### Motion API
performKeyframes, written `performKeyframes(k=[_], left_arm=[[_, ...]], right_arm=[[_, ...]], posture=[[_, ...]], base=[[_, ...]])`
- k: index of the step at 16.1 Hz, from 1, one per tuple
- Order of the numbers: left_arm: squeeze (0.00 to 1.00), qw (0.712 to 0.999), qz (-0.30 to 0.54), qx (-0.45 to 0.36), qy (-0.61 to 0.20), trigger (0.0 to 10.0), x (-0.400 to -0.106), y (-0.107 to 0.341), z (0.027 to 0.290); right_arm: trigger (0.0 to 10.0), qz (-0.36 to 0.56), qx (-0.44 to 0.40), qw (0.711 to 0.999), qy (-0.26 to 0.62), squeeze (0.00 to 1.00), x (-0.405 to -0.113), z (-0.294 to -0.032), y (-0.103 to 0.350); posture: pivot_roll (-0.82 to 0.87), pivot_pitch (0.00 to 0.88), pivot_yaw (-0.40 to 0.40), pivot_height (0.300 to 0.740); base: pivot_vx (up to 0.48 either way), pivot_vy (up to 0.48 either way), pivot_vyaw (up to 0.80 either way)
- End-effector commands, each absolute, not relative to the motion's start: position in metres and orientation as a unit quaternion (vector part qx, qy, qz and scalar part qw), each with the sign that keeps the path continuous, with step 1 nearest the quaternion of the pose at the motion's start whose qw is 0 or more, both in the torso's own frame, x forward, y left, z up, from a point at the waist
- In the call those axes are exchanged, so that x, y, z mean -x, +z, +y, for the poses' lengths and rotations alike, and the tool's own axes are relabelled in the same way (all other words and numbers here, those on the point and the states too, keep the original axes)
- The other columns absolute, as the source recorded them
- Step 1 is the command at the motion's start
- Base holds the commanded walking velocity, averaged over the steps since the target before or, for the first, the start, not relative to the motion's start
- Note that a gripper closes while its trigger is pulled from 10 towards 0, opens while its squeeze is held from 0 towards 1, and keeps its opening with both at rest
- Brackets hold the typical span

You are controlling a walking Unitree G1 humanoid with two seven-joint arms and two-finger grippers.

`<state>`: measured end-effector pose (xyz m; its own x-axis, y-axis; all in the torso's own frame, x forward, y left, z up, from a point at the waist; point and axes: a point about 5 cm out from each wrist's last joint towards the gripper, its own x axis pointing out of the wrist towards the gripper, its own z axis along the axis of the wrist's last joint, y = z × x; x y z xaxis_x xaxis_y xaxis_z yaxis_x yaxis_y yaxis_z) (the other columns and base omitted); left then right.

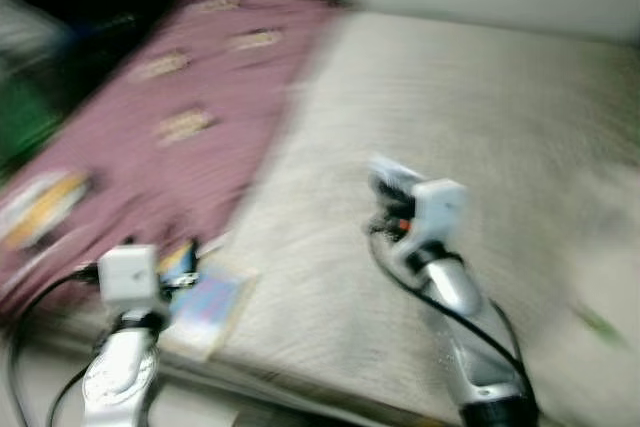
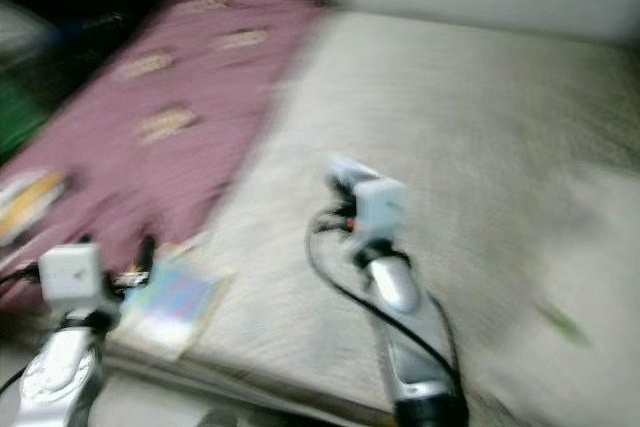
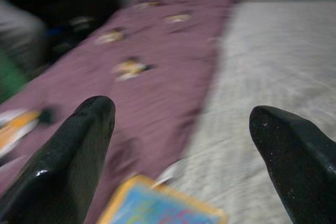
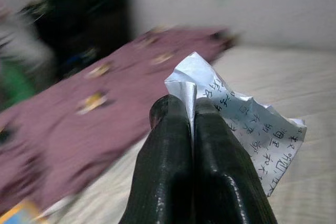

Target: Clean up the room

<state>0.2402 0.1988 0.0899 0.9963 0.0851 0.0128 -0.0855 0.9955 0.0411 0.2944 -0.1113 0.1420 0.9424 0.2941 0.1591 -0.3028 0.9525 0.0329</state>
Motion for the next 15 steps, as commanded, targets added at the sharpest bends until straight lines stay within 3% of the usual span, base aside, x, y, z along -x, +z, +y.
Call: performKeyframes(k=[1, 15], left_arm=[[0.00, 1.000, -0.015, -0.013, 0.020, 10.0, -0.2436, 0.0932, 0.1846], [0.00, 1.000, 0.001, 0.013, 0.023, 10.0, -0.2468, 0.0873, 0.1752]], right_arm=[[10.0, -0.059, -0.019, 0.991, 0.121, 0.00, -0.2907, -0.1294, 0.1308], [10.0, -0.052, -0.024, 0.990, 0.130, 0.00, -0.2943, -0.1243, 0.1292]], posture=[[0.07, 0.066, 0.038, 0.740], [0.06, 0.072, 0.031, 0.740]], base=[[0.000, 0.000, 0.00], [0.000, 0.000, 0.00]])
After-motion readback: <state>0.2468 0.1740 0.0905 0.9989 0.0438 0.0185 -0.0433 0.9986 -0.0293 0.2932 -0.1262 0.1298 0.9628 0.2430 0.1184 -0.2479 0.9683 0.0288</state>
